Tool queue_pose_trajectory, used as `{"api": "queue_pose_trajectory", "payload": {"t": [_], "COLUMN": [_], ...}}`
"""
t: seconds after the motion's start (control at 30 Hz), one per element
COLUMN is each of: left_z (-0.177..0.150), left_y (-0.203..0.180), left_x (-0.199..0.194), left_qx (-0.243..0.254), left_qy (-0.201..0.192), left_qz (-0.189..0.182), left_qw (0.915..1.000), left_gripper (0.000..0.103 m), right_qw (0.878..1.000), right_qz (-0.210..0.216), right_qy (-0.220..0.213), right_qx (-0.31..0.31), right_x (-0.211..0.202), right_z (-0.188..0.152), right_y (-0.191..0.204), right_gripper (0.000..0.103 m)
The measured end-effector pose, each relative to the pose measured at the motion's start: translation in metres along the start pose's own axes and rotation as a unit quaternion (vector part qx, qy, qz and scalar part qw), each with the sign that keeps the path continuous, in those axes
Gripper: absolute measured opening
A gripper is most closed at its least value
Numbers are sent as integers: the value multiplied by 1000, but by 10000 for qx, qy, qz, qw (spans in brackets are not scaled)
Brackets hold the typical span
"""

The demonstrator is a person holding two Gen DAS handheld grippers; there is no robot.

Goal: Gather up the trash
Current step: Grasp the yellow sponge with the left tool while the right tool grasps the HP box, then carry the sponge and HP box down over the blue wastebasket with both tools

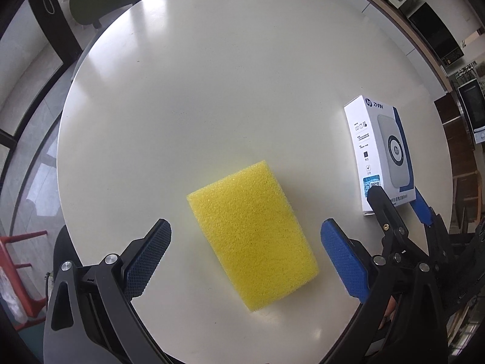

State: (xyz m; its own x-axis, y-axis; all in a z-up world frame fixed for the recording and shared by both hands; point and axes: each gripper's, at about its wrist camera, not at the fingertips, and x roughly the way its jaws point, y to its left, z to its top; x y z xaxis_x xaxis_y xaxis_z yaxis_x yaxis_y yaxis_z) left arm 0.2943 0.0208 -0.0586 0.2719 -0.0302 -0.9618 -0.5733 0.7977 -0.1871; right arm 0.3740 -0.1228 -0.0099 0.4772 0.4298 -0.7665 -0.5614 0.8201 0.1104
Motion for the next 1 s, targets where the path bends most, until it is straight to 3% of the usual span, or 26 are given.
{"api": "queue_pose_trajectory", "payload": {"t": [0.07, 0.17, 0.27, 0.47, 1.0], "left_z": [0, 3, 5, 0, -25], "left_y": [-3, 0, -2, -2, 23], "left_x": [1, 9, 8, 2, -30], "left_qx": [107, 38, 122, 401, 1355], "left_qy": [-53, 60, -17, -163, -981], "left_qz": [45, 26, 88, 101, -321], "left_qw": [9999, 10000, 9999, 9990, 9854], "left_gripper": [97, 91, 74, 63, 60], "right_qw": [10000, 9999, 9999, 9994, 9979], "right_qz": [11, -81, -134, -296, -371], "right_qy": [44, 46, 20, -42, -441], "right_qx": [12, -58, -73, -151, 283], "right_x": [2, 1, -2, -11, -66], "right_z": [-1, -2, -4, -10, -37], "right_y": [0, 4, 7, 12, 16], "right_gripper": [74, 74, 73, 72, 72]}}
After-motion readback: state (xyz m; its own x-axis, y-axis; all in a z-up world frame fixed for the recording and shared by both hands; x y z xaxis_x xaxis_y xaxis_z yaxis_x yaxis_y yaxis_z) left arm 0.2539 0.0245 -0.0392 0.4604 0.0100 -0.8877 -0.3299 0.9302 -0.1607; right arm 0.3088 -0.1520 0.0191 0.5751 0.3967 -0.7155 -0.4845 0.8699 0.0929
